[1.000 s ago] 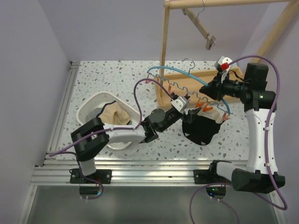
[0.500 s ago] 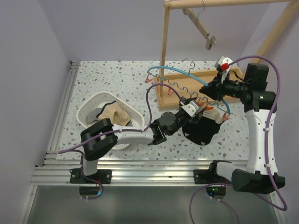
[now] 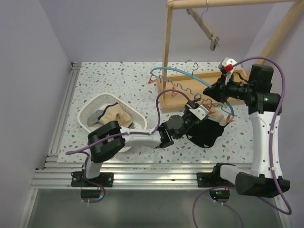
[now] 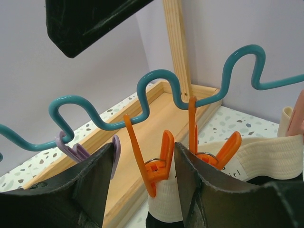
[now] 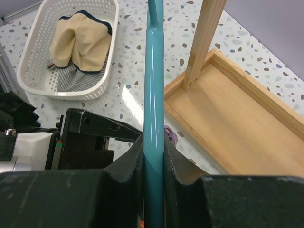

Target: Remove the underwear clipped to the hanger

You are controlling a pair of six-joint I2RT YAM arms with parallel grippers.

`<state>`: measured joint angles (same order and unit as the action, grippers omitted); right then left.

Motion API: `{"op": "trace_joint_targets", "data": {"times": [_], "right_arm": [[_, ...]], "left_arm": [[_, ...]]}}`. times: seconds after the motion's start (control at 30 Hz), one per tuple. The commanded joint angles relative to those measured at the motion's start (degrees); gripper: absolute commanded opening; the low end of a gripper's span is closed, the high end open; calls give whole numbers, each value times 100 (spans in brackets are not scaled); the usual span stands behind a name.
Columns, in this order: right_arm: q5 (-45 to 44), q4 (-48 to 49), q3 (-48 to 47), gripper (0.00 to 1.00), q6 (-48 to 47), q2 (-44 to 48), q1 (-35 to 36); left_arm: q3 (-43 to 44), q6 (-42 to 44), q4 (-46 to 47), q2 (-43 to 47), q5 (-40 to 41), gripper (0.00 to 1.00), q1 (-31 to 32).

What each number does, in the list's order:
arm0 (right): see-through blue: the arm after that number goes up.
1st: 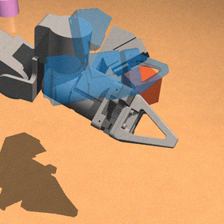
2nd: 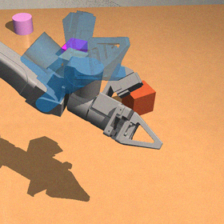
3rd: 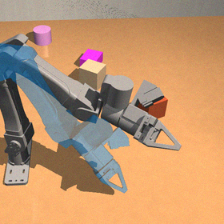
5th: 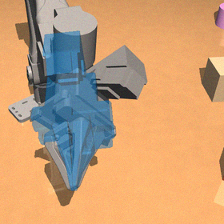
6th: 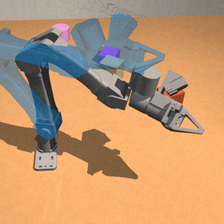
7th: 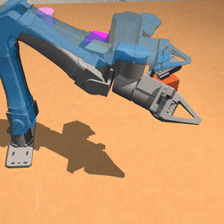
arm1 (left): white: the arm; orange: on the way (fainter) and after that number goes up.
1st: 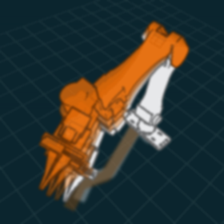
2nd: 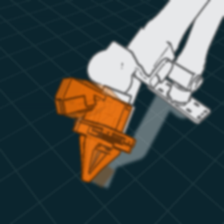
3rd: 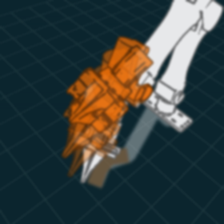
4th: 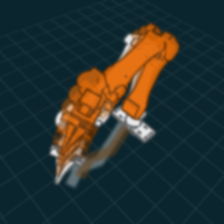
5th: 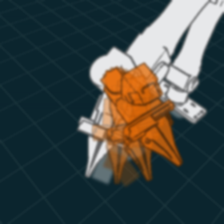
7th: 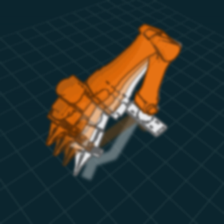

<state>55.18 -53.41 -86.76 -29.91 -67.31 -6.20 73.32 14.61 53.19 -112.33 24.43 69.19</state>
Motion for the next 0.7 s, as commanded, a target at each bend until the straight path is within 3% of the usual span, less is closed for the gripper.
{"op": "trace_joint_targets", "data": {"times": [0.0,0.17,0.27,0.37,0.4,0.43,0.53,0.63,0.67], "right_arm": [[327,349,-51,0,82,157,-22],[327,340,-51,0,73,148,-22],[327,349,-43,0,73,139,-22],[318,340,-34,0,56,139,-22],[309,340,-34,0,56,130,-22],[318,340,-34,0,47,130,-22],[301,340,-25,0,38,122,-22],[239,340,-34,0,21,130,-22],[230,348,-34,0,20,139,-22]], "left_arm": [[262,253,341,-113,185,56,51],[385,270,438,-192,168,55,60],[438,244,473,-210,142,49,51],[455,226,456,-219,54,28,60],[446,209,456,-210,45,4,60],[429,174,473,-210,27,0,60],[350,121,456,-123,-78,0,60],[183,-28,420,27,-192,32,60],[122,-63,394,167,-236,53,60]]}}
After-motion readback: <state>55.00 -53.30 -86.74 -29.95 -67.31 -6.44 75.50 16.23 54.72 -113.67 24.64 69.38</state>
